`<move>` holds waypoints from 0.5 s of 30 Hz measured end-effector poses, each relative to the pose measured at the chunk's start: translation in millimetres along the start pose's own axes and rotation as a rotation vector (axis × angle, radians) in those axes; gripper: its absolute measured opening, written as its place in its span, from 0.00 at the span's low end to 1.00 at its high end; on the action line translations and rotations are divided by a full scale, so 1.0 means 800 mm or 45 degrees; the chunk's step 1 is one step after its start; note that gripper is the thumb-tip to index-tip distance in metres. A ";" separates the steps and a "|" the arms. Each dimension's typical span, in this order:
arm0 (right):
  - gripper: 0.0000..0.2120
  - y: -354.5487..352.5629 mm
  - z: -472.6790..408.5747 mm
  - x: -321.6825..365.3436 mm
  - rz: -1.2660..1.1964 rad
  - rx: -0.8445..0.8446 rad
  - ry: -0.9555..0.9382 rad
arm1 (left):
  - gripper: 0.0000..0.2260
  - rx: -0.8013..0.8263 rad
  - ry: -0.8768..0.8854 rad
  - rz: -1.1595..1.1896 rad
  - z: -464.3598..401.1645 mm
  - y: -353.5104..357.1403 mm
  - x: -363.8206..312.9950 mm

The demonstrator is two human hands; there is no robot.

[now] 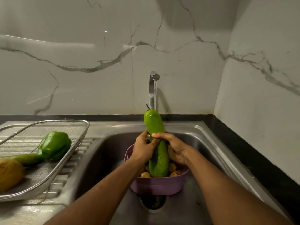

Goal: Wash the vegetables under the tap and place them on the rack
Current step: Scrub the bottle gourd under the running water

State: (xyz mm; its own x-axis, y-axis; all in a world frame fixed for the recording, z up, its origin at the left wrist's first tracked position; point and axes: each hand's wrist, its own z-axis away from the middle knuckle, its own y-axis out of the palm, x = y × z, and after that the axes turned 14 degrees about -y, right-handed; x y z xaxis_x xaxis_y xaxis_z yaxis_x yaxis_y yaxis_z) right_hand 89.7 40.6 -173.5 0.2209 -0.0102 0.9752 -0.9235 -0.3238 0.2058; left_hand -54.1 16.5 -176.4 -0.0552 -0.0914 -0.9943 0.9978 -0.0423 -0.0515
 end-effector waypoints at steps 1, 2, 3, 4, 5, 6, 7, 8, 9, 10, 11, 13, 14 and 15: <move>0.22 -0.006 0.005 0.002 -0.049 0.060 0.007 | 0.11 0.015 -0.004 -0.002 0.003 0.001 0.000; 0.23 -0.010 0.009 0.005 -0.091 0.118 0.014 | 0.11 0.020 -0.008 0.010 0.005 0.003 0.000; 0.24 -0.015 0.012 0.007 -0.131 0.166 0.014 | 0.10 0.021 -0.016 0.032 0.006 0.005 -0.002; 0.25 -0.018 0.014 0.009 -0.140 0.199 0.021 | 0.10 0.014 -0.024 0.060 0.007 0.007 -0.004; 0.27 -0.020 0.015 0.009 -0.121 0.228 0.036 | 0.10 -0.005 -0.020 0.063 0.009 0.008 -0.005; 0.29 -0.022 0.015 0.011 -0.050 0.250 0.051 | 0.12 -0.031 -0.010 0.046 0.009 0.011 -0.006; 0.31 -0.022 0.014 0.011 0.057 0.263 0.072 | 0.14 -0.054 -0.005 0.013 0.010 0.012 -0.005; 0.32 -0.020 0.015 0.012 0.220 0.249 0.094 | 0.15 -0.076 0.000 -0.015 0.011 0.014 -0.005; 0.33 -0.018 0.014 0.009 0.396 0.210 0.111 | 0.16 -0.093 0.003 -0.032 0.012 0.015 -0.005; 0.32 -0.016 0.011 0.004 0.551 0.137 0.125 | 0.16 -0.107 0.012 -0.036 0.012 0.017 -0.007; 0.30 -0.013 0.012 0.001 0.644 0.082 0.121 | 0.18 -0.125 0.032 -0.038 0.011 0.018 -0.010; 0.27 -0.008 0.008 -0.009 0.661 -0.036 0.090 | 0.25 -0.146 0.064 -0.021 0.009 0.024 -0.022; 0.27 -0.006 0.007 -0.013 0.647 -0.079 0.076 | 0.27 -0.162 0.081 -0.017 0.007 0.028 -0.028; 0.25 -0.001 0.008 -0.012 0.641 -0.103 0.060 | 0.29 -0.192 0.109 -0.040 0.005 0.031 -0.033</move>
State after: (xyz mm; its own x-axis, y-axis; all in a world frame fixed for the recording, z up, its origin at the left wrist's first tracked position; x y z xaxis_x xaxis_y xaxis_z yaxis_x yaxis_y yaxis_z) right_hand 90.3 34.8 -183.9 -0.2701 -0.1027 0.9574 -0.9336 -0.2151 -0.2864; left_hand -27.7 13.5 -150.9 -0.0892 -0.0074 -0.9960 0.9903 0.1062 -0.0895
